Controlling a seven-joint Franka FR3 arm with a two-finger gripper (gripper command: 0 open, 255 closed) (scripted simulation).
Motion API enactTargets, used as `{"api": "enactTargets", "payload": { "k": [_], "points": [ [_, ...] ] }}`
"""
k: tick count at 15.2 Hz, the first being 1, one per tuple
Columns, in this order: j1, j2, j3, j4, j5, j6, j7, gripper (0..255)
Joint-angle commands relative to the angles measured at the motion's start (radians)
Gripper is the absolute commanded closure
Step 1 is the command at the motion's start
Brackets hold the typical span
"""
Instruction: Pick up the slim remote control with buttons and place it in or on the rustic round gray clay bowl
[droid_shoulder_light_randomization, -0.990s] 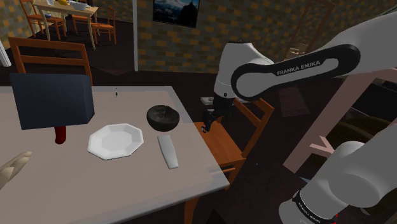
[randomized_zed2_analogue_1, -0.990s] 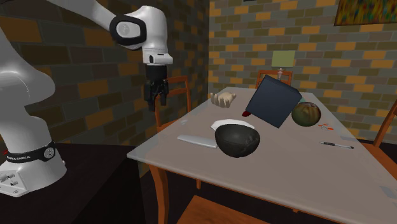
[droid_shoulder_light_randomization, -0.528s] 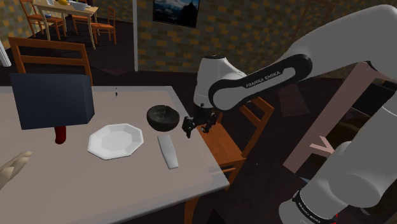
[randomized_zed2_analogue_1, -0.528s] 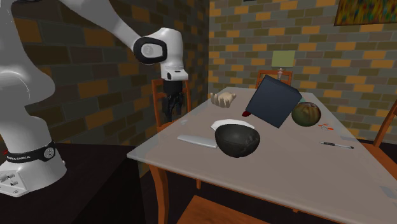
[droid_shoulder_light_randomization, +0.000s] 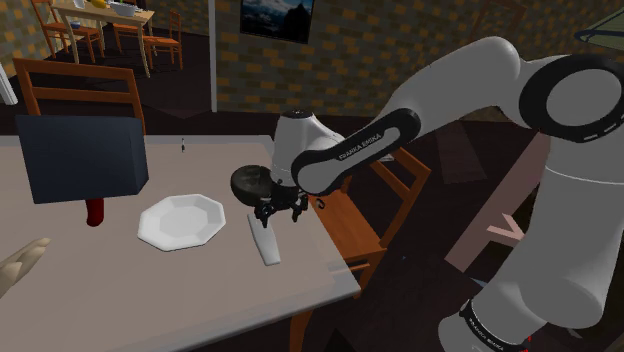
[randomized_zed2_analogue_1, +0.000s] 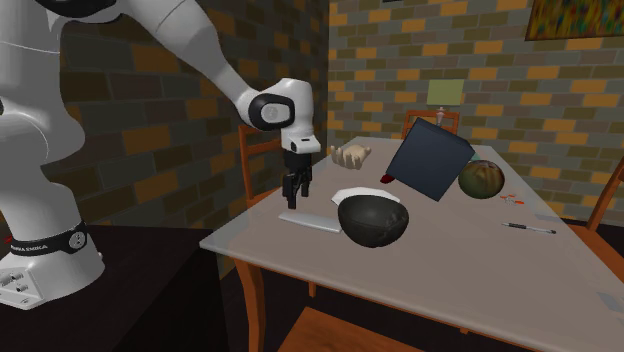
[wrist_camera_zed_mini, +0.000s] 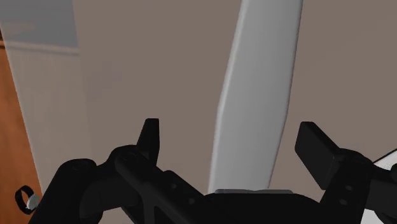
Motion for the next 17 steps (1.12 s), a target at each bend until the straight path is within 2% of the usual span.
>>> {"api": "enactTargets", "payload": {
  "k": [1, 3, 11, 17],
  "points": [
    [0.026, 0.083, -0.013, 0.067, -0.028, 0.017, 0.046, 0],
    [0.05, 0.154, -0.026, 0.133, -0.045, 0.024, 0.077, 0],
    [0.068, 0.232, -0.05, 0.139, -0.076, 0.094, 0.097, 0],
    [0.068, 0.232, -0.05, 0.139, -0.076, 0.094, 0.097, 0]
  ]
}}
